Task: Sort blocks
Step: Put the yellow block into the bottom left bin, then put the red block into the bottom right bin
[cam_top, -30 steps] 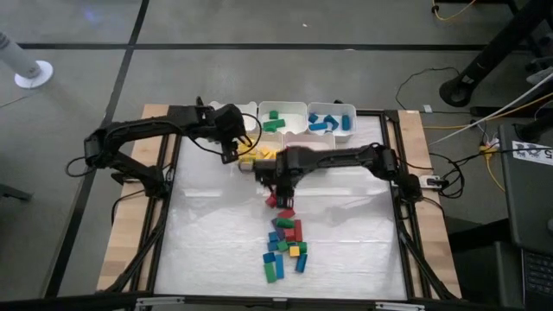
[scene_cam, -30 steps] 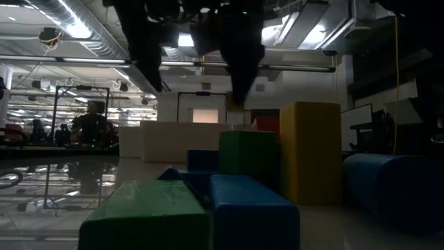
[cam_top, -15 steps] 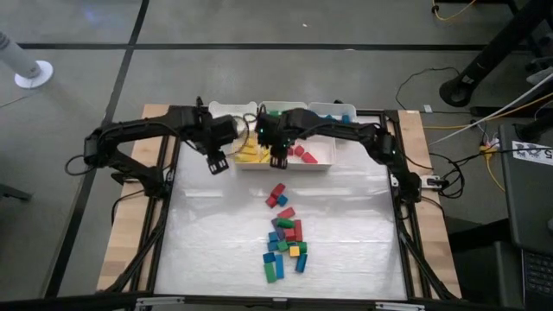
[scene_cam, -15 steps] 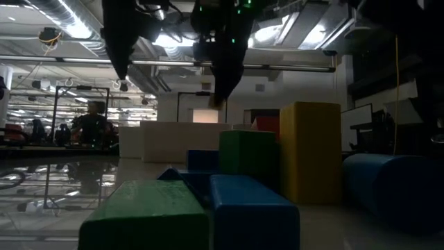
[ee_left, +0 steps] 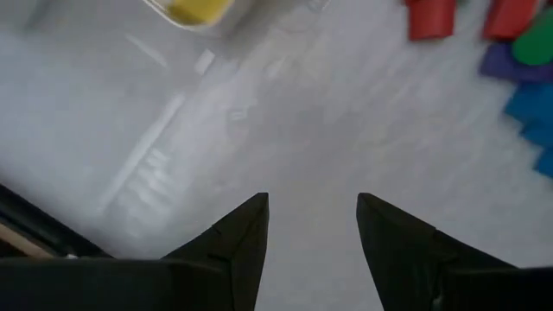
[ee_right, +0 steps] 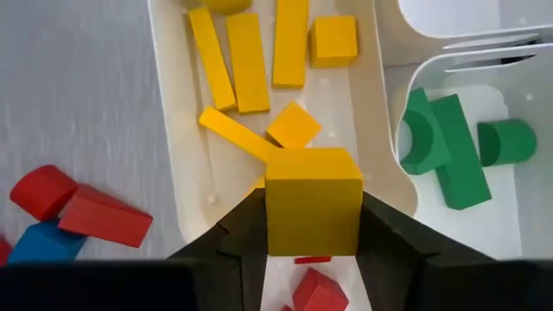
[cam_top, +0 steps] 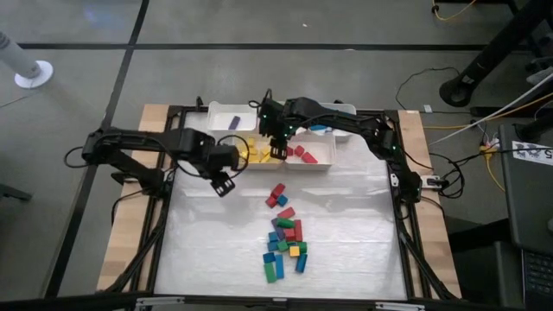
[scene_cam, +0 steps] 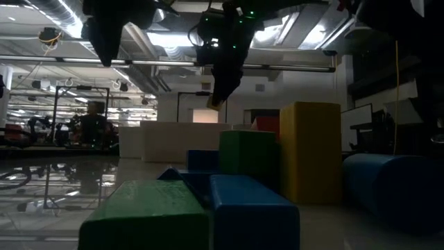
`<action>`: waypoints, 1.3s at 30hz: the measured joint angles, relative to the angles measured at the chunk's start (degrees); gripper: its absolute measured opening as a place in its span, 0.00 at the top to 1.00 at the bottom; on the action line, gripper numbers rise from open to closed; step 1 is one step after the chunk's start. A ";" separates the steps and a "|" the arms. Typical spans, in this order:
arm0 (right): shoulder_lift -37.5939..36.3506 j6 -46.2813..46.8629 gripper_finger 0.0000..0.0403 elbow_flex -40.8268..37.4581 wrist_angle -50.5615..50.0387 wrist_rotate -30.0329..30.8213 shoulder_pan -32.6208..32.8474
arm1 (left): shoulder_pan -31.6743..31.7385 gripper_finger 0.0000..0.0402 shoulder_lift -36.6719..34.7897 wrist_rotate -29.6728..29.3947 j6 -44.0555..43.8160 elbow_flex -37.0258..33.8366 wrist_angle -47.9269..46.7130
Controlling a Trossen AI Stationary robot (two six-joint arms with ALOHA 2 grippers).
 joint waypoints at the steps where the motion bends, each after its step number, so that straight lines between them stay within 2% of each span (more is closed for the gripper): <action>1: 0.00 0.06 0.63 0.00 0.02 0.00 0.00 | -1.12 0.59 0.00 -0.01 -1.96 0.00 0.53; 6: 0.00 0.12 0.53 0.00 0.14 0.00 0.02 | -6.25 0.59 0.00 -0.05 -11.07 -0.86 7.43; 13: -0.01 0.21 0.38 0.00 -0.58 0.02 0.02 | -11.95 0.59 0.02 -1.30 -15.26 -5.62 24.58; 19: -0.02 0.25 0.38 0.00 -8.03 0.04 0.02 | -13.95 0.59 0.07 -6.17 -9.88 -12.14 41.32; 26: -0.04 0.26 0.41 0.00 -16.59 3.61 0.02 | -12.95 0.59 1.66 -14.31 -11.57 -19.92 53.82; 30: -0.08 0.25 0.42 0.00 -17.80 4.61 0.02 | -12.75 0.59 5.46 -14.45 -4.12 -23.04 61.05; 39: -0.09 0.25 0.42 0.00 -18.01 4.70 0.02 | -12.52 0.59 16.61 -14.46 30.14 -24.30 76.60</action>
